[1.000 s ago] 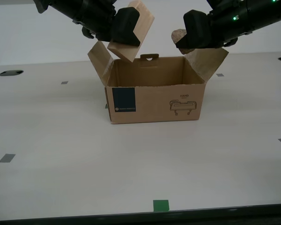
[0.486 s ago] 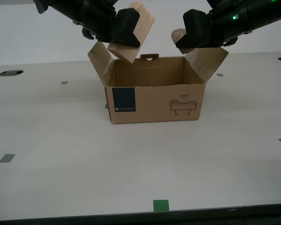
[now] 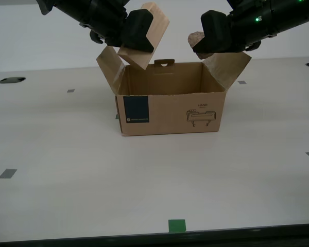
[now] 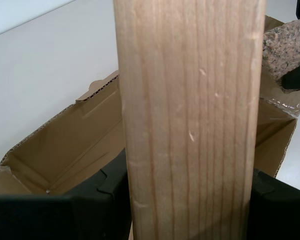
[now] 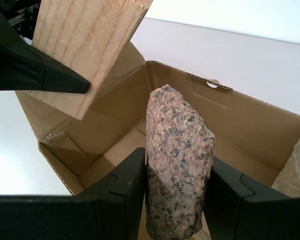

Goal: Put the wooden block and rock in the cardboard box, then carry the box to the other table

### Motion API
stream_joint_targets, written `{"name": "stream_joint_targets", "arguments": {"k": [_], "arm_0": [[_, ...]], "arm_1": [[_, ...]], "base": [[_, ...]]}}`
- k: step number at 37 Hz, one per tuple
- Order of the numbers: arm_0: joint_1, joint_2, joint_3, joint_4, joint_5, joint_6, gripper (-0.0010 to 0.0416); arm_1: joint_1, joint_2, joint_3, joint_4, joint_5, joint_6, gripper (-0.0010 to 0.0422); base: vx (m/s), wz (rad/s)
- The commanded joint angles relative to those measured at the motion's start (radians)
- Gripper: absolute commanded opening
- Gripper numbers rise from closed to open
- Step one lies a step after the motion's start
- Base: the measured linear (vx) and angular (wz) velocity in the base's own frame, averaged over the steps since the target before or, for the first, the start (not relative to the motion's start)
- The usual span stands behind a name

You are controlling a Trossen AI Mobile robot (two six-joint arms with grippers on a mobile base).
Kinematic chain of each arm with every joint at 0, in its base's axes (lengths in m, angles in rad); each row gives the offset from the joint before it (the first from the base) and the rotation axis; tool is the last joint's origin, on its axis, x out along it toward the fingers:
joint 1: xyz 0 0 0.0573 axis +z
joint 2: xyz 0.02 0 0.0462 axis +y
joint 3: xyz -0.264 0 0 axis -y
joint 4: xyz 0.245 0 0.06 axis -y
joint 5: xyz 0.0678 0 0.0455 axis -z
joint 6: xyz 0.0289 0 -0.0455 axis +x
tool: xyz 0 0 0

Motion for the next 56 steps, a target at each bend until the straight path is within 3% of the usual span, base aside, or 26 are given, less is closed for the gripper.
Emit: {"name": "stream_joint_targets", "arguments": {"k": [1, 13, 27, 35, 38, 43, 49, 56], "arm_0": [[0.003, -0.001, 0.001, 0.004, 0.008, 0.007, 0.0025], [0.005, -0.001, 0.001, 0.005, 0.015, 0.019, 0.0132], [0.006, -0.001, 0.001, 0.006, 0.014, 0.045, 0.0258], [0.006, -0.013, 0.001, 0.006, 0.014, 0.055, 0.0315], [0.006, -0.027, 0.001, 0.006, 0.014, 0.07, 0.0318], [0.006, -0.067, 0.001, 0.004, 0.015, 0.081, 0.0306], [0.002, -0.132, 0.001, -0.011, 0.035, 0.119, 0.0287], [0.002, -0.218, 0.001, -0.1, 0.079, 0.122, 0.0271]], "arm_1": [[-0.001, 0.0, 0.002, 0.005, 0.007, 0.002, 0.0105], [-0.001, 0.0, 0.002, 0.005, 0.007, 0.002, 0.0178], [-0.001, 0.0, 0.002, 0.005, 0.006, 0.0, 0.0223], [0.0, -0.001, 0.005, 0.002, 0.007, -0.046, 0.0236], [0.0, -0.001, 0.018, -0.007, 0.01, -0.087, 0.0239], [0.002, -0.001, 0.068, -0.065, 0.053, -0.142, 0.0238], [0.003, -0.001, 0.146, -0.198, 0.055, -0.154, 0.0238], [0.006, -0.002, 0.233, -0.346, 0.055, -0.192, 0.0238]], "base": [[0.0, 0.0], [0.0, 0.0], [0.0, 0.0], [0.0, 0.0], [0.0, 0.0], [0.0, 0.0], [0.0, 0.0], [0.0, 0.0]]}}
